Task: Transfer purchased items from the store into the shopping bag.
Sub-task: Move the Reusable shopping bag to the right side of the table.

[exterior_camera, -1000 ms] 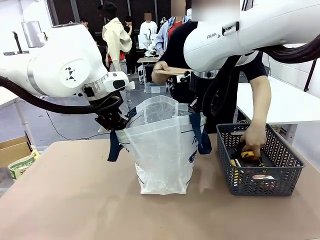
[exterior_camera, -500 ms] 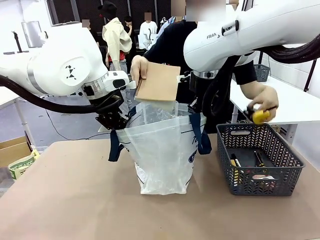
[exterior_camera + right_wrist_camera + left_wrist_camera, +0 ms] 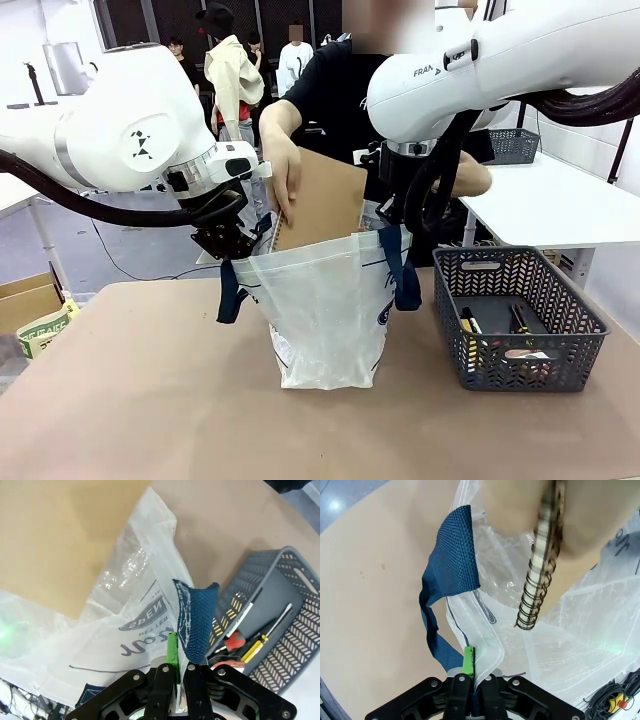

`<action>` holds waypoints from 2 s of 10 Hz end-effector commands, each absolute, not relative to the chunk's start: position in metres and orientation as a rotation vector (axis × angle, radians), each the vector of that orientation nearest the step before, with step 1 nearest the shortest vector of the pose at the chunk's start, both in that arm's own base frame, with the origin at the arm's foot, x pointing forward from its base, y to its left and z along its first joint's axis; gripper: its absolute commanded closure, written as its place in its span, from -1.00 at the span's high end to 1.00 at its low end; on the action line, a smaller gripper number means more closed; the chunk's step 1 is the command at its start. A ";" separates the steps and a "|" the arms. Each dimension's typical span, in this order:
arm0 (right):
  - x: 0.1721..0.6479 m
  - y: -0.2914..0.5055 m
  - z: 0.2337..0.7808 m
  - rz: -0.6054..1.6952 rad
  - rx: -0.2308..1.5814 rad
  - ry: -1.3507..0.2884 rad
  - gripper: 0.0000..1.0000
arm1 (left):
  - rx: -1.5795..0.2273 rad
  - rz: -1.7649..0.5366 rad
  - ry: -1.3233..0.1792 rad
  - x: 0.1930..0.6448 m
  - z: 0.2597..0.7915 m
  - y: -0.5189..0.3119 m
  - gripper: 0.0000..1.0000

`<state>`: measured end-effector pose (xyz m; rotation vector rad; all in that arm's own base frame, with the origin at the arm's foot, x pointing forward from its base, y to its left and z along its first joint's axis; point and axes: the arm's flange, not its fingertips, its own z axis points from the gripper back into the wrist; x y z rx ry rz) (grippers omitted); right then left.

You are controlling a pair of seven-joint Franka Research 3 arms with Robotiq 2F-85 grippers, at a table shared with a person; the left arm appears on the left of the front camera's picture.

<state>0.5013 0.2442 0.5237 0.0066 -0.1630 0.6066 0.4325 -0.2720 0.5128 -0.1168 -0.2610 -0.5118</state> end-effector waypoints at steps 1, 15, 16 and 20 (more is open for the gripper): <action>0.501 0.244 0.523 0.606 0.006 -0.162 -1.00 | -0.110 -0.507 -0.262 0.432 0.512 -0.272 -1.00; 0.501 0.244 0.523 0.606 0.006 -0.162 -1.00 | -0.110 -0.507 -0.262 0.432 0.512 -0.272 -1.00; 0.501 0.244 0.523 0.606 0.006 -0.162 -1.00 | -0.110 -0.507 -0.262 0.432 0.512 -0.272 -1.00; 0.501 0.244 0.523 0.606 0.006 -0.162 -1.00 | -0.110 -0.507 -0.262 0.432 0.512 -0.272 -1.00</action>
